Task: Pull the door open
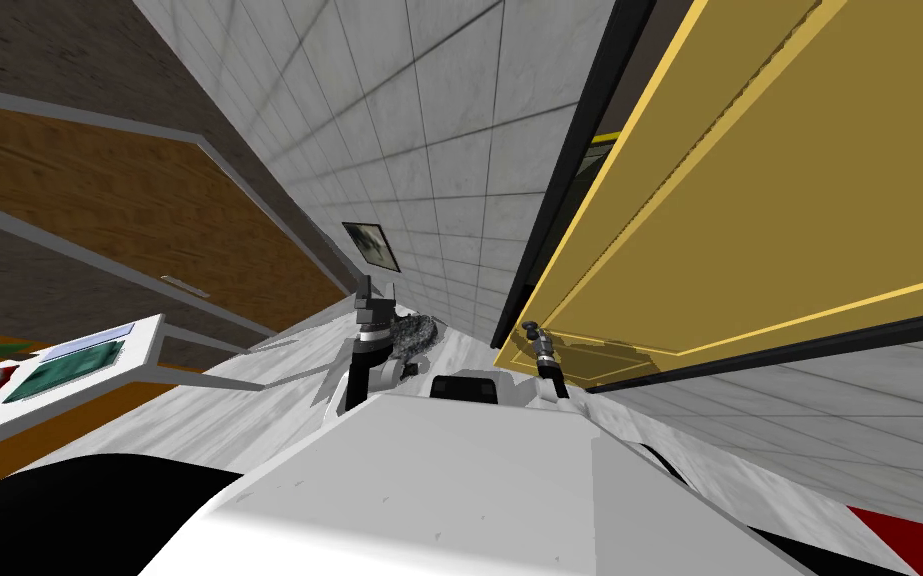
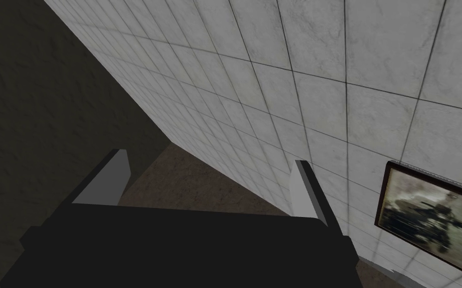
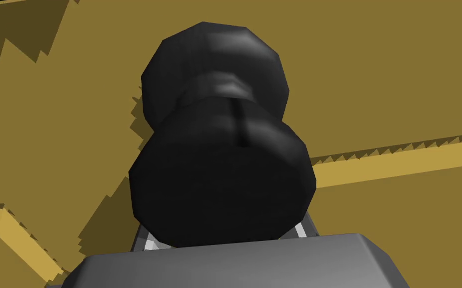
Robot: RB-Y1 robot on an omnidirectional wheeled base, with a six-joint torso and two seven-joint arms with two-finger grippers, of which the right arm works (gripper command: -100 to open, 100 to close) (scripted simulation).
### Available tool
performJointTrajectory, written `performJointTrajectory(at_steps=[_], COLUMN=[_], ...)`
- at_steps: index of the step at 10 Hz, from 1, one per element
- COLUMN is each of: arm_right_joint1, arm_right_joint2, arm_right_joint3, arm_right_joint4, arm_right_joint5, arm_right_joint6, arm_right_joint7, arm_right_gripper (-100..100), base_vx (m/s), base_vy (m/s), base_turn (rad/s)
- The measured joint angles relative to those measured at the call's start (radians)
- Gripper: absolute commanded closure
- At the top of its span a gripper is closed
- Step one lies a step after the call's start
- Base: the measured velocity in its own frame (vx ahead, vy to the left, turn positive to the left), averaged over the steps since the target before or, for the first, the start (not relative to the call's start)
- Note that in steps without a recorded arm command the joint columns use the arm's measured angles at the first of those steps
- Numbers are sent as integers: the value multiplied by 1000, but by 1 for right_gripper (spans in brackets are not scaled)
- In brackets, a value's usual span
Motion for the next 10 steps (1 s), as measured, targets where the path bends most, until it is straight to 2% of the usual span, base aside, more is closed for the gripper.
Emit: performJointTrajectory(at_steps=[2,3,4,5,6,7,8,9,10], arm_right_joint1=[24,21,9,15,0,0,-11,7,1], arm_right_joint2=[2,-1,-1,-3,-7,-6,-2,1,-2], arm_right_joint3=[3,7,11,18,24,26,26,24,25], arm_right_joint4=[-47,-40,-14,-21,10,12,36,9,18], arm_right_joint5=[-10,-14,-22,-35,-39,-41,-41,-43,-42], arm_right_joint6=[24,23,8,7,-7,-8,-18,-5,-5], arm_right_joint7=[-22,-42,-67,-95,-125,-138,-139,-133,-136], arm_right_gripper=[100,100,100,100,100,100,100,100,100], base_vx=[-23,-29,-62,-61,-30,4,13,-1,0], base_vy=[-13,-15,-22,-14,-3,-1,-11,8,5], base_turn=[39,38,77,32,-7,-18,14,-5,19])
